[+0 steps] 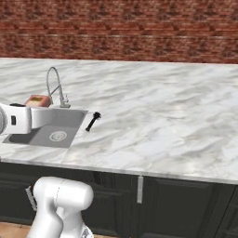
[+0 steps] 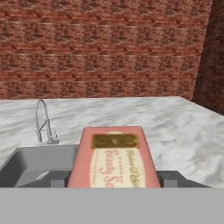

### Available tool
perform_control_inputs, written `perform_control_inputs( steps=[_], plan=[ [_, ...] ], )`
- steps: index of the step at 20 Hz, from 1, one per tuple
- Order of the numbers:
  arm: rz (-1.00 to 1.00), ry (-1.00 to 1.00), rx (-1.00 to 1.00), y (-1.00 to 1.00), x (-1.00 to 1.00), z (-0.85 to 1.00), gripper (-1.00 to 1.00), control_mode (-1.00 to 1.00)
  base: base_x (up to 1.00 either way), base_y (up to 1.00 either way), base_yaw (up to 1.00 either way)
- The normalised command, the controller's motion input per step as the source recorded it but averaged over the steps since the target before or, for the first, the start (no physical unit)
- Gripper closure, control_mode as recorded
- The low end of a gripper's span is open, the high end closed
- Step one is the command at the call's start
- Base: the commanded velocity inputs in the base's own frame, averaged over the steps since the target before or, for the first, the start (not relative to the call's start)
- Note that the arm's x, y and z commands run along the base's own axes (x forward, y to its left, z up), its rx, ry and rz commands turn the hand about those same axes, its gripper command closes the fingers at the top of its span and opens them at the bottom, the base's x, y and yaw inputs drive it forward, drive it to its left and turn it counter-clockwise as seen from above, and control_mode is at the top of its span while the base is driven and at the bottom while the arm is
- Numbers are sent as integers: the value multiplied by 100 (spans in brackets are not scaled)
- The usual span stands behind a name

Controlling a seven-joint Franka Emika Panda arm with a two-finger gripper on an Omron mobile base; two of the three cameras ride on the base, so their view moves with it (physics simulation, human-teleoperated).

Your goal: Locate and retrieve the dish brush and bar soap from the cabinet. Place them next to the sink.

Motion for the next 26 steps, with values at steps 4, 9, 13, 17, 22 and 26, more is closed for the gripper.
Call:
perform_control_inputs(
  steps=[4, 9, 13, 17, 22, 26],
  plan=[
    [0, 0, 0, 0, 0, 0, 100, 100, 0, 20, -2],
    [0, 0, 0, 0, 0, 0, 100, 100, 0, 12, 0],
    [0, 0, 0, 0, 0, 0, 100, -100, 0, 5, 0],
    [1, 10, -1, 0, 25, -1, 100, -100, 0, 0, 0],
    [-4, 37, -3, 0, 75, -38, 100, -100, 0, 0, 0],
    [-5, 27, -1, 15, 93, -73, 100, -100, 0, 0, 0]
  ],
)
